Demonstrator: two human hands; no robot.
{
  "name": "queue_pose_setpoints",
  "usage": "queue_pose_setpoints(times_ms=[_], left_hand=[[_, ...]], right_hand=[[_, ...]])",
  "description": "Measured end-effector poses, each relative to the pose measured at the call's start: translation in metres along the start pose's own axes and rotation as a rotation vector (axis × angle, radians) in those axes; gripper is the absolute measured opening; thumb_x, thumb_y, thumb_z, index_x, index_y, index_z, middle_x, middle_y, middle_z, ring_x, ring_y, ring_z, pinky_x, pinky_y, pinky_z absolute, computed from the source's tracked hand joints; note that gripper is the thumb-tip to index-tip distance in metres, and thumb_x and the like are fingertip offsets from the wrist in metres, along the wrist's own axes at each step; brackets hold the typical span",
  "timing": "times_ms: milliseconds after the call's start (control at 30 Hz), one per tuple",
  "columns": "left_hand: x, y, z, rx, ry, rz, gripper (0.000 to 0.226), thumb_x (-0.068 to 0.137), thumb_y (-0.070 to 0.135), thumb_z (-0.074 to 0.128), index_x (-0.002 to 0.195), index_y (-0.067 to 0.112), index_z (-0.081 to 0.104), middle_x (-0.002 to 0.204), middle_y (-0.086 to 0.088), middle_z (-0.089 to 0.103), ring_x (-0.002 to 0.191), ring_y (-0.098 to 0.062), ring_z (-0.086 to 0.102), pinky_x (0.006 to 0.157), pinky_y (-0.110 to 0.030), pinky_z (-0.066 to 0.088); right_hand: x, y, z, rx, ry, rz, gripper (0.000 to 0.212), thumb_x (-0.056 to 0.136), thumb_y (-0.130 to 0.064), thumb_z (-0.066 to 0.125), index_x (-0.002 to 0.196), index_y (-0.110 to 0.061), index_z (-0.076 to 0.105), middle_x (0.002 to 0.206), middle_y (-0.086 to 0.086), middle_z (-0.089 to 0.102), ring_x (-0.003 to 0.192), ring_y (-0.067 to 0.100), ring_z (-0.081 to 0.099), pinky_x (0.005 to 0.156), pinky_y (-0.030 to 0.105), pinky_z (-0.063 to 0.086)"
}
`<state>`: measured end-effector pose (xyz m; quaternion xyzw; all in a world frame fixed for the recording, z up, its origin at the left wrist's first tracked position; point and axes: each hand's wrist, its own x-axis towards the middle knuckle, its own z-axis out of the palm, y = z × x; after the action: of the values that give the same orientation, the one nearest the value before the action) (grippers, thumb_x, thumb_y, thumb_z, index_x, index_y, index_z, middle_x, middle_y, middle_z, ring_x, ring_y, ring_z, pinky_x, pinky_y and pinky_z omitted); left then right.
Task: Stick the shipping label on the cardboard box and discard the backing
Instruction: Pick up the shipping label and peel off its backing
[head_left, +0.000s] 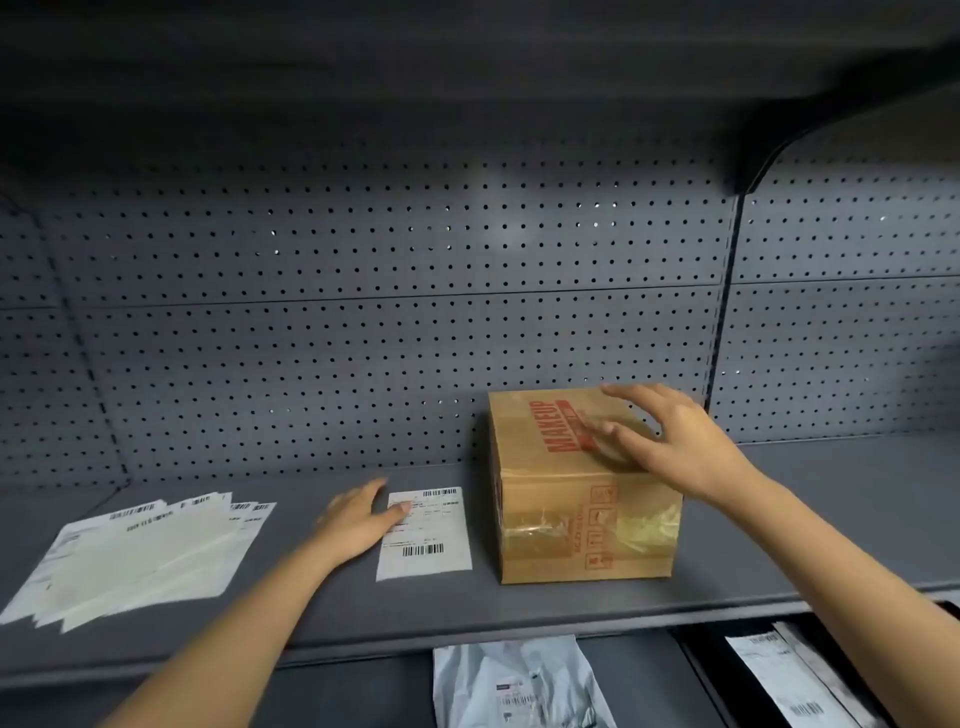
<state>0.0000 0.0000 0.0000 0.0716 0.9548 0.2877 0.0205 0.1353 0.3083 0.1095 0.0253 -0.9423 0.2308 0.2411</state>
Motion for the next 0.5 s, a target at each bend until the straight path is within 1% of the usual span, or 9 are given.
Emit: queue_pose_setpoints(times_ms=[100,200,333,400,500], left_hand=[[0.008,-0.001,0.0,0.166,-0.034,-0.053,0.072,0.083,0.061,0.04,0.143,0.025,0.024,0.155,-0.004,0.022,0.143,-0.026,0.015,0.114,-0.047,0.017],[0.017,0.0,0.002,0.252,-0.087,-0.079,0.077,0.081,0.067,0.034,0.145,0.025,0.02,0.157,-0.004,0.012,0.145,-0.025,0.005,0.116,-0.051,0.008],[0.031,0.0,0.004,0.346,-0.127,-0.094,0.08,0.08,0.07,0.03,0.146,0.028,0.012,0.158,-0.002,0.002,0.146,-0.025,-0.001,0.115,-0.054,0.003],[0.033,0.0,0.007,0.362,-0.116,-0.079,0.078,0.082,0.069,0.029,0.146,0.029,0.011,0.158,0.0,0.002,0.146,-0.024,-0.001,0.115,-0.055,0.001],[0.03,-0.001,0.012,0.353,-0.067,-0.045,0.072,0.084,0.065,0.029,0.145,0.03,0.016,0.158,0.001,0.006,0.146,-0.023,0.003,0.114,-0.055,0.001]], right_hand=[[0.005,0.001,0.004,0.003,-0.001,-0.042,0.046,0.086,-0.041,0.055,0.129,-0.026,0.05,0.132,0.0,0.053,0.125,0.02,0.045,0.102,0.035,0.037],[0.009,0.002,0.008,-0.002,-0.024,-0.055,0.046,0.085,-0.04,0.056,0.129,-0.026,0.05,0.131,-0.001,0.054,0.125,0.02,0.045,0.103,0.034,0.036],[0.014,0.005,0.011,-0.021,-0.042,-0.069,0.046,0.085,-0.041,0.056,0.128,-0.026,0.051,0.132,-0.003,0.053,0.124,0.018,0.044,0.102,0.032,0.035],[0.016,0.008,0.013,-0.031,-0.059,-0.066,0.046,0.085,-0.042,0.056,0.127,-0.026,0.052,0.132,-0.003,0.053,0.124,0.019,0.045,0.103,0.033,0.036],[0.015,0.01,0.015,-0.024,-0.06,-0.057,0.046,0.084,-0.042,0.057,0.126,-0.023,0.053,0.13,-0.001,0.054,0.121,0.02,0.048,0.101,0.035,0.039]])
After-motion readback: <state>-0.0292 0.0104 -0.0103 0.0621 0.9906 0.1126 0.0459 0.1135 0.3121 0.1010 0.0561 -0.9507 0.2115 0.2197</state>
